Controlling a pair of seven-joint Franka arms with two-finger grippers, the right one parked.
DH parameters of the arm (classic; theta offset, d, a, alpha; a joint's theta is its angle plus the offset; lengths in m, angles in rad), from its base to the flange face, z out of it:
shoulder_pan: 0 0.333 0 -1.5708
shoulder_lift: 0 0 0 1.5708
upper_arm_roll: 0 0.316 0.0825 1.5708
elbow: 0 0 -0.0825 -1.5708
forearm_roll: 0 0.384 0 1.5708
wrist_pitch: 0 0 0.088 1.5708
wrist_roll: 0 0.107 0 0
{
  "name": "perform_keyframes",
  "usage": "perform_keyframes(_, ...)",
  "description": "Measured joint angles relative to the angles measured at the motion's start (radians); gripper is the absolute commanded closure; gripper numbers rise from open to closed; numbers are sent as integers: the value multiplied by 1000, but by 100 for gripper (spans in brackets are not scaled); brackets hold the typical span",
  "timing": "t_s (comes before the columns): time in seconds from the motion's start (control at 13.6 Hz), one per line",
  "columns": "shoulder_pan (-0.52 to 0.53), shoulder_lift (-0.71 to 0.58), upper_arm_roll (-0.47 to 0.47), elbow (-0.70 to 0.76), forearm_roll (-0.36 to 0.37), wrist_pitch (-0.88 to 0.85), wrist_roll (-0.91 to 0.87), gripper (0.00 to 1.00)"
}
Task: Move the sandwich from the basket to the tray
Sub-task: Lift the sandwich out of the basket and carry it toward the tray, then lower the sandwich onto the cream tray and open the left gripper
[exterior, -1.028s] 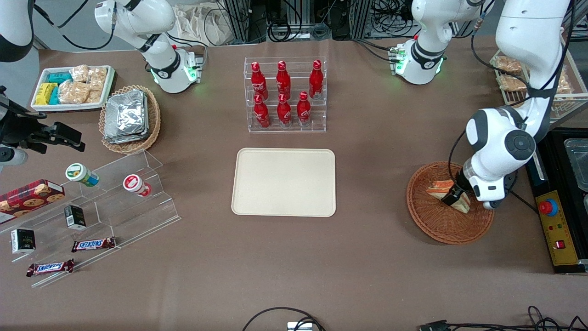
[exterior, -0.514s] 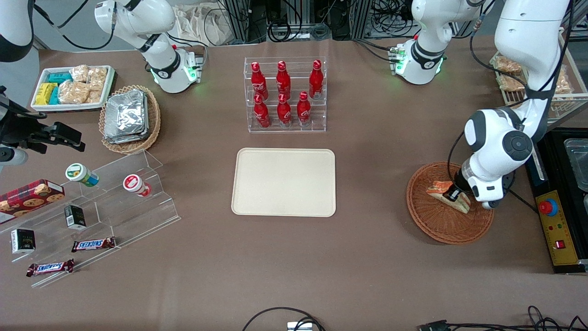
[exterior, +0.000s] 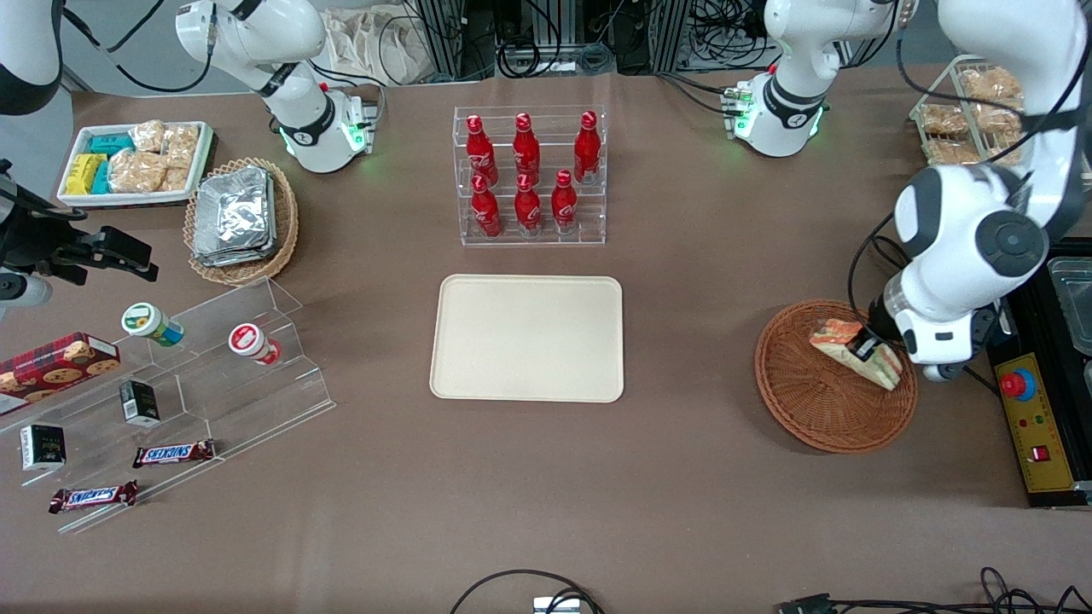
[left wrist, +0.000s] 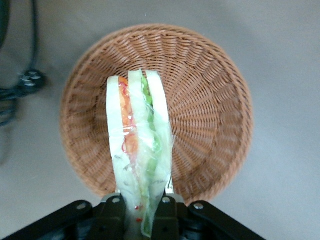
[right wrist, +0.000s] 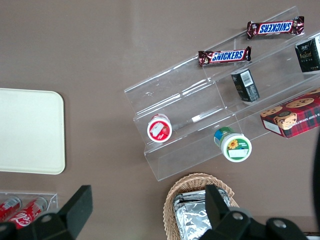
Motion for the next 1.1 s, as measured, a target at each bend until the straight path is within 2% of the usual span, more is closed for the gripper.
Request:
perform_keyframes(0.15,-3,-14,-64,198,9,-215,5,100)
perform_keyframes(0.37,-8,-7,-167,403,11,-354,46,100)
perform_keyframes(0.59,-22,8,-299,445,14,-369,93,100)
perform_keyframes(0.73,-66,43,-368,446,41,-368,104,100)
perform_keyframes(0.88,-148,102,-390,448,81,-356,104,100)
perform_keyframes(1.1,-277,240,-391,448,184,-275,86,100)
